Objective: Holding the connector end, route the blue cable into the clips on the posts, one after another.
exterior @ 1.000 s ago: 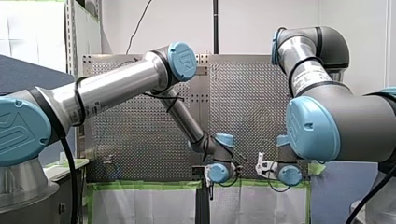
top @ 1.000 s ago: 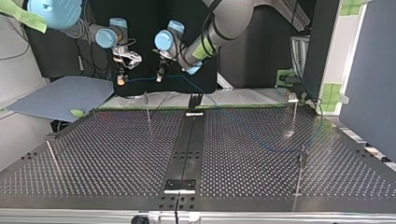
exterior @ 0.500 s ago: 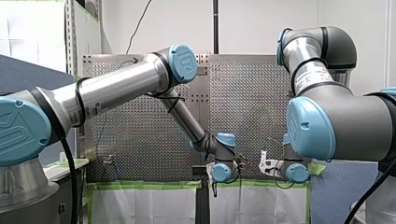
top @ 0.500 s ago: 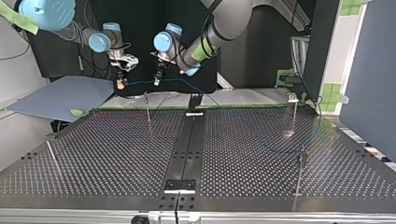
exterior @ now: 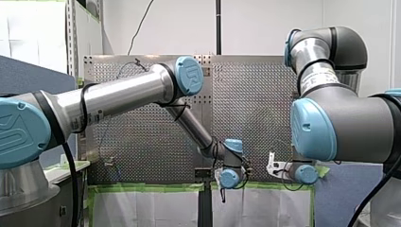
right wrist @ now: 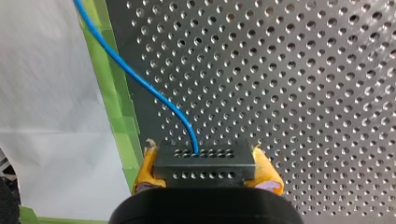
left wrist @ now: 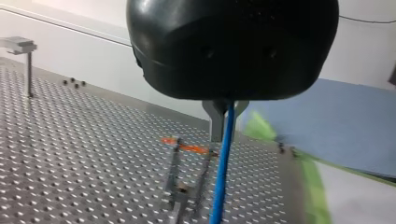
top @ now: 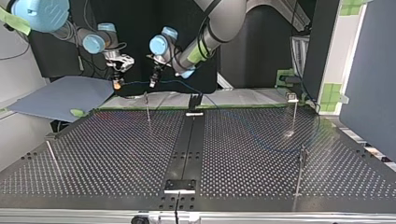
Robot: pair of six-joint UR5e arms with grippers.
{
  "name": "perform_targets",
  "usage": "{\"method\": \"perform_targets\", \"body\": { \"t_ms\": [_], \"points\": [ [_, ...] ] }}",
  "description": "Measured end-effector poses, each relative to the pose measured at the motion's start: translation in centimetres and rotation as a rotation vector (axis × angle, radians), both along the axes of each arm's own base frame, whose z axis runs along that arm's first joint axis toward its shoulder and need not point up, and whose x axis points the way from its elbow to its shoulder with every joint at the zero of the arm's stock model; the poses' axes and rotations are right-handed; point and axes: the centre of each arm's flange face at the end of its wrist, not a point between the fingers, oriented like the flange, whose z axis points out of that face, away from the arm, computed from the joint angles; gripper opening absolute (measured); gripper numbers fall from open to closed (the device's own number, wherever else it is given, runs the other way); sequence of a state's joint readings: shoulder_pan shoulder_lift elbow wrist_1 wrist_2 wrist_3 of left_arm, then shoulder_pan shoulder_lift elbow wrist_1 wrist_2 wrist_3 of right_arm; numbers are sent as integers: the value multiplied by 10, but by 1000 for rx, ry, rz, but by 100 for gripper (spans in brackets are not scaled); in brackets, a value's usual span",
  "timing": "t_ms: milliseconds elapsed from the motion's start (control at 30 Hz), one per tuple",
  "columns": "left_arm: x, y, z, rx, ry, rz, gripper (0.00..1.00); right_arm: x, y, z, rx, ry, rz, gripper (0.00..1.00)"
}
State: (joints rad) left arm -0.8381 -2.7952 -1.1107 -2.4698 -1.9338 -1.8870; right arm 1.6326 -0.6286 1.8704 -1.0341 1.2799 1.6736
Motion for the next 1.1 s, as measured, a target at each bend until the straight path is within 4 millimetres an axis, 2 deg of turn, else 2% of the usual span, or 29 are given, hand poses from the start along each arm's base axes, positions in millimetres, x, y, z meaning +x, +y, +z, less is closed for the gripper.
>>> {"method": "perform_targets", "body": {
  "t_ms": [267, 433, 767, 1100],
  "points": [
    [11, -3, 8, -15, -13, 7, 0, -12, -14, 4, 1, -11, 10, 0],
    [12, -1, 4, -10, -9, 6, 0, -14, -18, 5, 8, 2, 21, 0],
    [5, 3, -24, 14, 18, -19, 0, -12, -28, 9, -13, -6, 65, 0],
    [13, -1, -17, 11, 15, -21, 0, -10, -42, 16, -33, -11, 81, 0]
  ]
}}
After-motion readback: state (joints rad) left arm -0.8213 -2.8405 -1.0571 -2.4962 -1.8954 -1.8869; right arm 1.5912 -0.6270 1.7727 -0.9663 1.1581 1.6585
